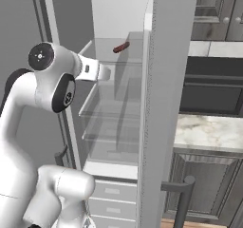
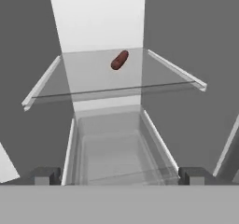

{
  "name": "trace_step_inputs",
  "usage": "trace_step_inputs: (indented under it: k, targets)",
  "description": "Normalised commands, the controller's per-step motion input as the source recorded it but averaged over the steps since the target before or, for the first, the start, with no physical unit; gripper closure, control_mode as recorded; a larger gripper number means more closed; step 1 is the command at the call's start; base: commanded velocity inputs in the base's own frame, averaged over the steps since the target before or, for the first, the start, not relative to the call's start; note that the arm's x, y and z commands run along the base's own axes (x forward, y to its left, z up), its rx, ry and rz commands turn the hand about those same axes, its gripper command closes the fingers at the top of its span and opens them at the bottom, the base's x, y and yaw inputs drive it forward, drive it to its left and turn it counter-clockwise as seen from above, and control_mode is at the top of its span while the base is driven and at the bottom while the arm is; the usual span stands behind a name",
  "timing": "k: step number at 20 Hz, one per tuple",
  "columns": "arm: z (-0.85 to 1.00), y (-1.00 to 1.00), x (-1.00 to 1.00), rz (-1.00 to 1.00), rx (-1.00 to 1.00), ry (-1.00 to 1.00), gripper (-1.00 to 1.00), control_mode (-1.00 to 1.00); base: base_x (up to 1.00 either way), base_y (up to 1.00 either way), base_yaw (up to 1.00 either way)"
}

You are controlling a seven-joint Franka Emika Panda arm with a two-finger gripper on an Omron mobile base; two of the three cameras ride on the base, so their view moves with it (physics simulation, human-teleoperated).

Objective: Retrieve the sausage and cheese from the fridge and place them on the cutting board on the counter.

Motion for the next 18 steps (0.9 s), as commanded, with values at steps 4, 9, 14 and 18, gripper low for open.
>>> trace_step_inputs:
  k: [4, 9, 14, 18]
  targets:
    - [0.46, -0.05, 0.25, 0.00, 0.00, -0.22, -1.00, -1.00, 0.00, 0.00, 0.00]
    - [0.42, -0.11, 0.56, 0.00, 0.00, -0.03, -1.00, -1.00, 0.00, 0.00, 0.00]
    - [0.28, -0.04, 0.75, 0.00, 0.00, 0.00, -1.00, -1.00, 0.00, 0.00, 0.00]
    - [0.04, -0.01, 0.71, 0.00, 0.00, 0.00, -1.00, -1.00, 0.00, 0.00, 0.00]
